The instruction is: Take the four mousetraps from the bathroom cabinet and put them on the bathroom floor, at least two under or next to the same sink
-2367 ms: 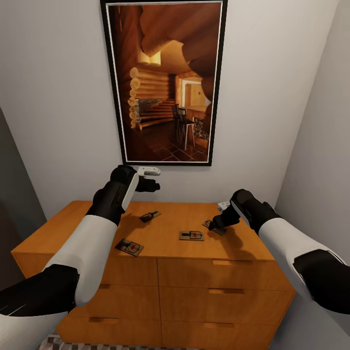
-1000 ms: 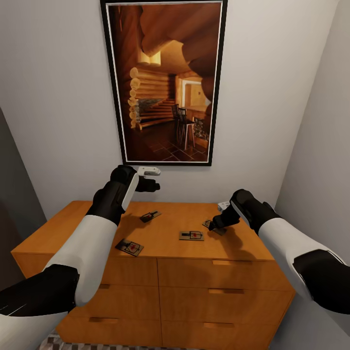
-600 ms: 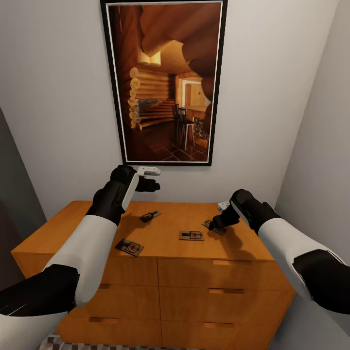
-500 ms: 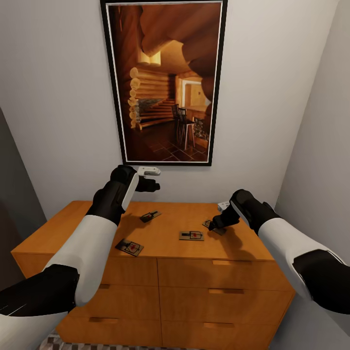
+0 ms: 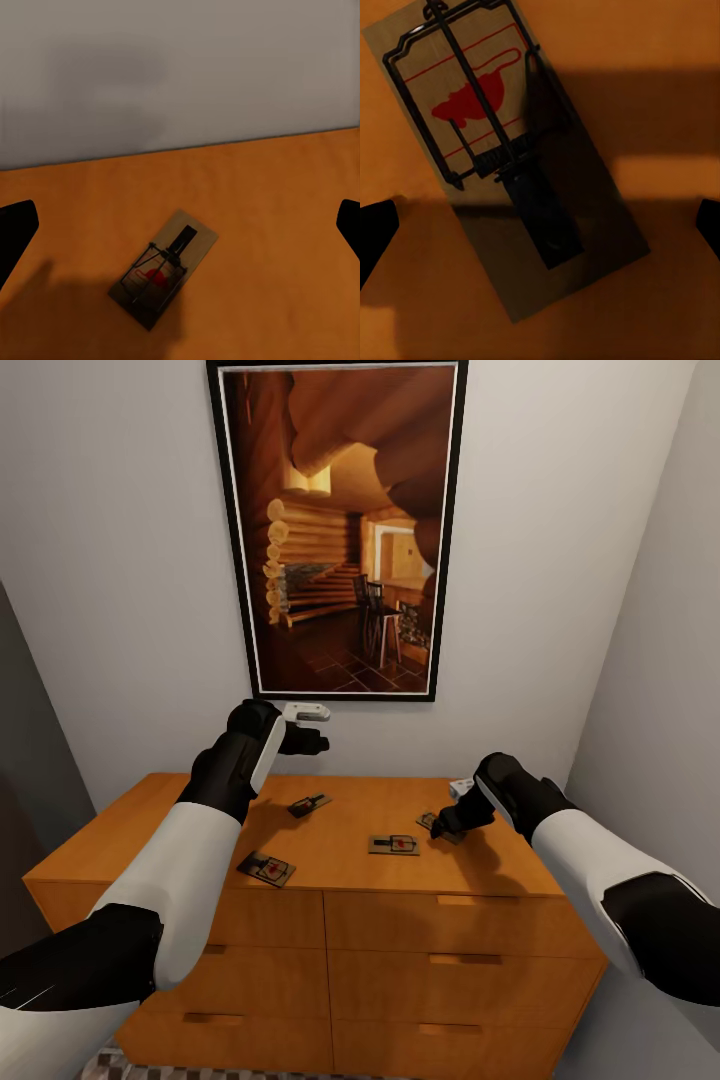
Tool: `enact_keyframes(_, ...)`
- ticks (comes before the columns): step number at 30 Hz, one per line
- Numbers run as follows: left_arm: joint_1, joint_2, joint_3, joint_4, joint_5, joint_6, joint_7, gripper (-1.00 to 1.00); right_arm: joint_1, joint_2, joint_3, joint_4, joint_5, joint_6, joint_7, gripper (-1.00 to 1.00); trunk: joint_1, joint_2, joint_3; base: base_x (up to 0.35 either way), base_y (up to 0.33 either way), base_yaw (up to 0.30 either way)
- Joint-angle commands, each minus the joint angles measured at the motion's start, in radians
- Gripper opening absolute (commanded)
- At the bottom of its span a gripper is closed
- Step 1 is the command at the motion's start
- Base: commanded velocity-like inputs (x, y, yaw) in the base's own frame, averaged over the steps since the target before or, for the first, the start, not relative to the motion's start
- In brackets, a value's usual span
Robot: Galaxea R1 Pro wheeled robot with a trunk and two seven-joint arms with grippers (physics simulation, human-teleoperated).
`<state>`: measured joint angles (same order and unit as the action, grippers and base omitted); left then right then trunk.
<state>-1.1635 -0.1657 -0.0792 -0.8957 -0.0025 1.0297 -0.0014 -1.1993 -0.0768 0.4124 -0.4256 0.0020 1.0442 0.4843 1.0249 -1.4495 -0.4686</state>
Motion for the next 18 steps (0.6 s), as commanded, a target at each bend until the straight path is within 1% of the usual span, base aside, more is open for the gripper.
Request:
enact_keyframes(1, -0.001, 0.000, -0.001, -0.001, -0.001, 0.004, 0.000, 1.00, 0.000, -0.001, 0.008, 0.030, 0.007, 0.003, 0.004, -1.00, 0.000, -0.001, -0.001, 0.000, 0.000, 0.000)
enact_keyframes(18, -0.001, 0.000, -0.001, -0.001, 0.001, 0.004, 0.000, 1.00, 0.000, 0.000, 0.009, 0.037, 0.009, 0.003, 0.008, -1.00, 0.000, -0.001, -0.001, 0.000, 0.000, 0.000)
